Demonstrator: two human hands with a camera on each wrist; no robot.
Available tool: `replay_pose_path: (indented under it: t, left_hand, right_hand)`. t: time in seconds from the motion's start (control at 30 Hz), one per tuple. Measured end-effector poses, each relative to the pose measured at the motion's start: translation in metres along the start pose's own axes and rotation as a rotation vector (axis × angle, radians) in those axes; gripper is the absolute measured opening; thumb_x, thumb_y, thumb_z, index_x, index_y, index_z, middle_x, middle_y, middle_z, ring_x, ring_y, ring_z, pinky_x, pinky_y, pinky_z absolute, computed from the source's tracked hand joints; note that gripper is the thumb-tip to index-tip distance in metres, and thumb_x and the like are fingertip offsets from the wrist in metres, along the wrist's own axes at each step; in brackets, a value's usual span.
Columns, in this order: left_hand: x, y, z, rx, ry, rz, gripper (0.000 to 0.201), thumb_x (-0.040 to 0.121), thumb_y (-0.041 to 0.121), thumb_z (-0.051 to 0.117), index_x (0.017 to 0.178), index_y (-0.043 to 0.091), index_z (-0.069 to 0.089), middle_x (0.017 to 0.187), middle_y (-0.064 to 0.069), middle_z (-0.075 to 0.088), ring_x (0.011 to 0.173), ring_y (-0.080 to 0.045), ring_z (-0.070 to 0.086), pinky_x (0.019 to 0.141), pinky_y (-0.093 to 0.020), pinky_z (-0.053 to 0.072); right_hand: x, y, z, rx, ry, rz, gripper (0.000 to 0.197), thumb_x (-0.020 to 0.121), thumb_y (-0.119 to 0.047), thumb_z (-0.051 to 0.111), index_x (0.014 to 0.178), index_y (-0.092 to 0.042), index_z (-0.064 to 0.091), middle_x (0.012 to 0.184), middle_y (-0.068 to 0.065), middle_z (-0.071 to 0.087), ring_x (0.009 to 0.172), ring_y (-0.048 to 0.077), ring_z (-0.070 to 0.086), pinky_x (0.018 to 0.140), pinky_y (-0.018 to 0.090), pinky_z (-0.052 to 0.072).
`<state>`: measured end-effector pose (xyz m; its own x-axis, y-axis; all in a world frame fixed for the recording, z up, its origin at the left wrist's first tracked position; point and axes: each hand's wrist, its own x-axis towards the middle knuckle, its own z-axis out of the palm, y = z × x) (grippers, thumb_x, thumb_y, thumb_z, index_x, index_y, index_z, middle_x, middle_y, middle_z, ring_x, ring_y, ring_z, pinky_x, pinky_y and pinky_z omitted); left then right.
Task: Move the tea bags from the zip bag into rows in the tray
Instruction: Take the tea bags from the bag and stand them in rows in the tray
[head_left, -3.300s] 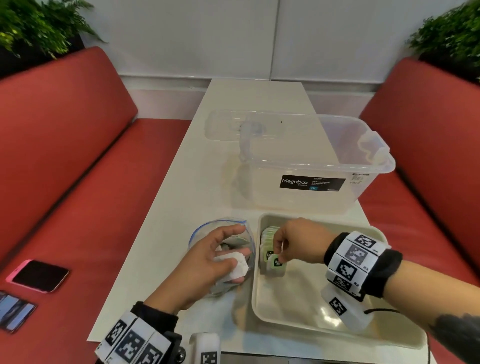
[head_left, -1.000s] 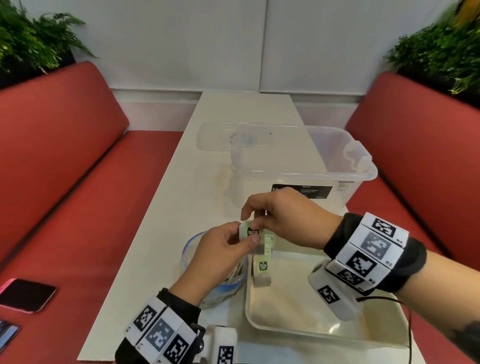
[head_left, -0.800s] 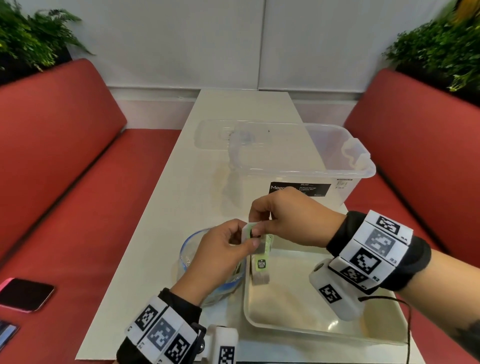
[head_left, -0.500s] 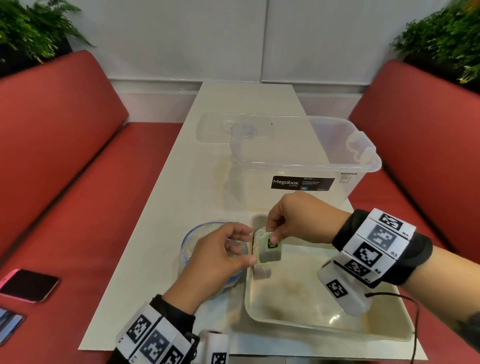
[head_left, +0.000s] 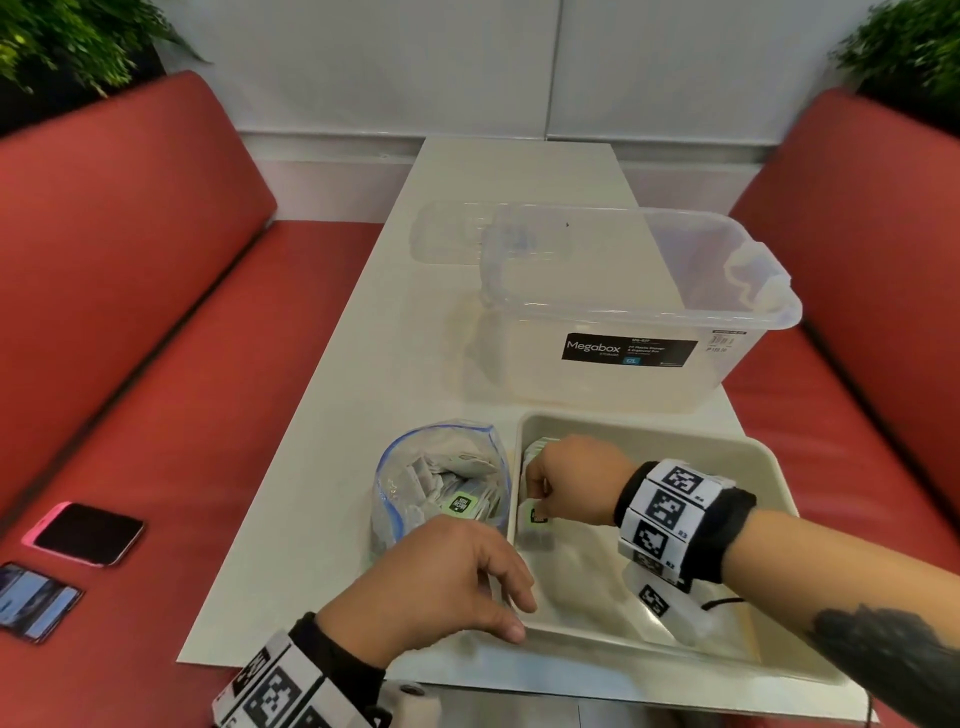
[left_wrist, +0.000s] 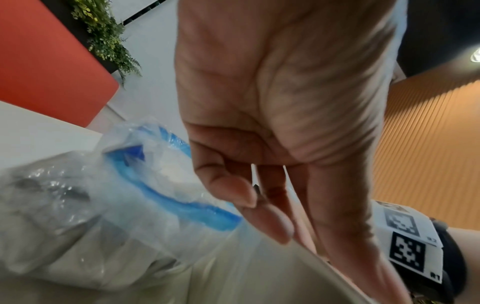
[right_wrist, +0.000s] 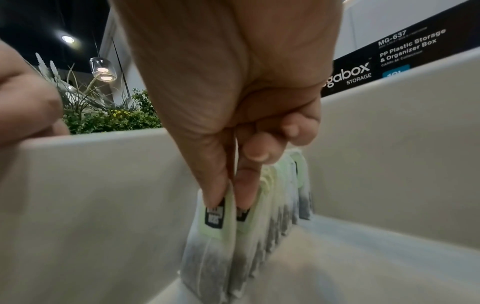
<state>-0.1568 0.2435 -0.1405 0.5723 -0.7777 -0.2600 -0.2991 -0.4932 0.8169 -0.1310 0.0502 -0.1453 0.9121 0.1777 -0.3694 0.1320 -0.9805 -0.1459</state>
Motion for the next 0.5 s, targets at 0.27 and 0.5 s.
replay_pose_path:
  t: [0.27, 0.5]
  left_hand:
    - [0.005, -0.005, 0.003, -0.002, -0.008, 0.045, 0.022, 0.064, 0.022, 0.085, 0.075, 0.035, 0.071, 0.083, 0.028, 0.062, 0.065, -0.001, 0.057, 0.072, -0.025, 0.053]
    - [0.005, -0.003, 0.003, -0.033, -0.015, 0.061, 0.023, 0.066, 0.017, 0.083, 0.083, 0.029, 0.072, 0.083, 0.014, 0.062, 0.066, 0.005, 0.056, 0.069, -0.013, 0.047]
  right_hand:
    - [-0.009, 0.013, 0.001, -0.038, 0.012, 0.054, 0.02, 0.077, -0.041, 0.065, 0.079, -0.023, 0.056, 0.073, -0.007, 0.055, 0.071, 0.018, 0.051, 0.052, 0.023, 0.032]
    - [-0.017, 0.021, 0.008, -0.034, -0.383, -0.065, 0.032, 0.079, -0.045, 0.068, 0.11, -0.036, 0.067, 0.114, -0.015, 0.066, 0.104, 0.011, 0.059, 0.093, 0.028, 0.045]
